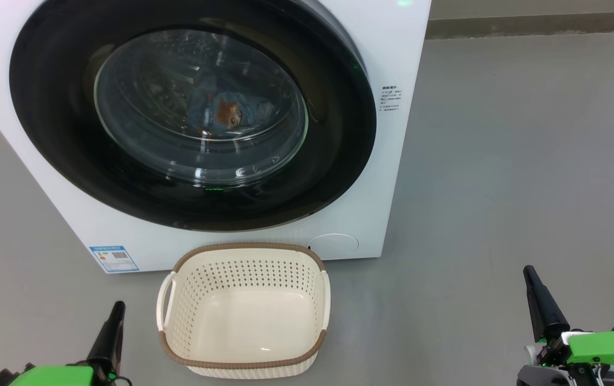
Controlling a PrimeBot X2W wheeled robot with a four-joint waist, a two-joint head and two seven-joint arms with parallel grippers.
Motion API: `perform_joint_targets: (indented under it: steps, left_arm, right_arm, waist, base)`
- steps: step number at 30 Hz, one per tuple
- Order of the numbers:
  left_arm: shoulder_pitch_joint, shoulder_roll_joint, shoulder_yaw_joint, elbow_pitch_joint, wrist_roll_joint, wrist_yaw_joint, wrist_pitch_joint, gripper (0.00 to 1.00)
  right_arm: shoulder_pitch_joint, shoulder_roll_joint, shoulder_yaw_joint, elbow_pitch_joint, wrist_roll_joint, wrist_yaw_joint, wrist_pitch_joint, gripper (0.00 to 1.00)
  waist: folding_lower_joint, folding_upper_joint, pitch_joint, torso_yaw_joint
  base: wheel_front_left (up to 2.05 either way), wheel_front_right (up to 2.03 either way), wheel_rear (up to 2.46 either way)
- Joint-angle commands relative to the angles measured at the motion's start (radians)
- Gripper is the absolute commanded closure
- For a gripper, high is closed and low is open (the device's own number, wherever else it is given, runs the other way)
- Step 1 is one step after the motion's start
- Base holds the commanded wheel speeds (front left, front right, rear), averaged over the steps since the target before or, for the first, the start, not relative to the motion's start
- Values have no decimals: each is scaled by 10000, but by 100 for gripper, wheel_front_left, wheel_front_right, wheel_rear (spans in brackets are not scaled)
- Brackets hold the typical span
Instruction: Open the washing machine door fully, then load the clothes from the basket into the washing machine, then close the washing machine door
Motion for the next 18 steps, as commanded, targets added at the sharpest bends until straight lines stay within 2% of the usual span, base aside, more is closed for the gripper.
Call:
perform_joint_targets:
  steps: [1,18]
  left_arm:
    - [-425,135,349,-187,-90,-29,55,100]
    - [-426,132,353,-186,-86,-29,58,100]
  right_arm:
    - [-168,-19,211,-304,48,16,55,100]
    - [-169,-10,198,-303,38,16,65,100]
  waist:
    - [0,0,0,0]
    - [0,0,0,0]
  base:
    - [0,0,0]
    - [0,0,0]
